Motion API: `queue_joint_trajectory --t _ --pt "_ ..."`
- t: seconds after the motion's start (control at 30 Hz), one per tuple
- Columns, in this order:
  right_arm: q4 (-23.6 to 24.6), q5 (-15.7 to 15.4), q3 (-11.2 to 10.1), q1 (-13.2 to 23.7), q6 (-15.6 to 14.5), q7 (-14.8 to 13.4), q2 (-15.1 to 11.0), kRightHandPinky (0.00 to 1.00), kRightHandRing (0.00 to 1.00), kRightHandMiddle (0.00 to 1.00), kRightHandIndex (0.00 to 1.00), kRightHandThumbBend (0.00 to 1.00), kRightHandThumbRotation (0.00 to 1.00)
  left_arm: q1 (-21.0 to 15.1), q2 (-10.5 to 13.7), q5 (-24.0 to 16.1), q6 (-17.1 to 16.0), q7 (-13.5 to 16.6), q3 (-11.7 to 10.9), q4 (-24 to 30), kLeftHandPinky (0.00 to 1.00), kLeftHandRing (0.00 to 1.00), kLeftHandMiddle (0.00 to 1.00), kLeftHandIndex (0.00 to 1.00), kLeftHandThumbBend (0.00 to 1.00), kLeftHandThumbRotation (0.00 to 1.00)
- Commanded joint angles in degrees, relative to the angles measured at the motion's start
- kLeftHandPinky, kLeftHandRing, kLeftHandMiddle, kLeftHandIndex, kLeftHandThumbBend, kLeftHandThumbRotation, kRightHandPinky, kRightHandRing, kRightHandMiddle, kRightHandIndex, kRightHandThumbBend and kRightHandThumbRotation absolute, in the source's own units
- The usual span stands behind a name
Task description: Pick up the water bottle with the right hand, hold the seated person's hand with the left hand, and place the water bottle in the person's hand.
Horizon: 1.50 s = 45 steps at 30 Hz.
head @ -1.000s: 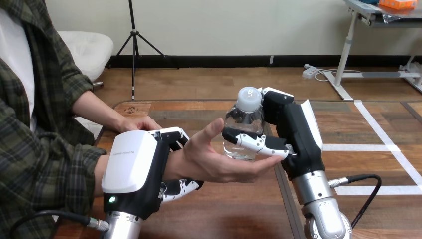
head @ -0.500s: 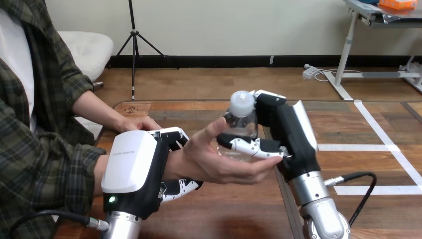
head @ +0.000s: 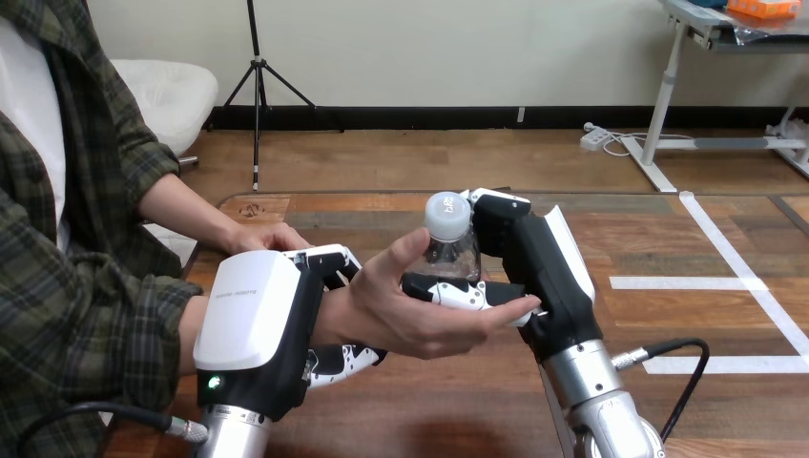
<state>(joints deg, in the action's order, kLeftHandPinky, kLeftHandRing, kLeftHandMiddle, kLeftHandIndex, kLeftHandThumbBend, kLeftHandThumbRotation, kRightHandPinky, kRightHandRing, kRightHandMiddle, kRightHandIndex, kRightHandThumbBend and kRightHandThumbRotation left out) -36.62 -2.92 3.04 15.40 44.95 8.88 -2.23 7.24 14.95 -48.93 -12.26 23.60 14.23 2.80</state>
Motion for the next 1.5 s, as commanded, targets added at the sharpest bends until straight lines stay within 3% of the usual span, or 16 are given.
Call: queue_joint_trajectory --t 0.0,0.1,0.2,0.9,1.47 --pt "3.1 0.7 0.8 0.4 1.1 0.7 0.8 0.36 0.39 0.42 0.43 0.70 0.00 -4.3 -1.7 1.6 -2.1 0.6 0.7 3.8 0.28 0.34 0.39 0.40 0.68 0.00" --pt "6.0 0.9 2.6 -1.6 -0.2 2.2 0.7 0.36 0.39 0.42 0.42 0.70 0.00 -4.3 -0.5 1.7 -1.9 -0.6 -0.1 4.0 0.30 0.35 0.40 0.40 0.69 0.00" --pt "6.8 1.3 3.0 -2.1 -0.8 2.9 0.6 0.36 0.39 0.42 0.42 0.70 0.00 -4.4 -0.1 1.9 -2.4 -0.5 -0.5 3.7 0.30 0.36 0.40 0.40 0.70 0.00" --pt "9.8 1.8 3.7 -3.9 -3.5 3.9 0.5 0.35 0.38 0.42 0.41 0.71 0.00 -5.2 1.2 3.3 -3.5 0.1 -1.1 2.7 0.32 0.38 0.41 0.41 0.73 0.00" --pt "10.7 1.7 4.4 -3.9 -4.3 4.7 0.1 0.35 0.38 0.41 0.41 0.71 0.00 -5.1 0.5 2.6 -1.8 -0.1 -1.1 3.0 0.32 0.38 0.41 0.41 0.75 0.00"
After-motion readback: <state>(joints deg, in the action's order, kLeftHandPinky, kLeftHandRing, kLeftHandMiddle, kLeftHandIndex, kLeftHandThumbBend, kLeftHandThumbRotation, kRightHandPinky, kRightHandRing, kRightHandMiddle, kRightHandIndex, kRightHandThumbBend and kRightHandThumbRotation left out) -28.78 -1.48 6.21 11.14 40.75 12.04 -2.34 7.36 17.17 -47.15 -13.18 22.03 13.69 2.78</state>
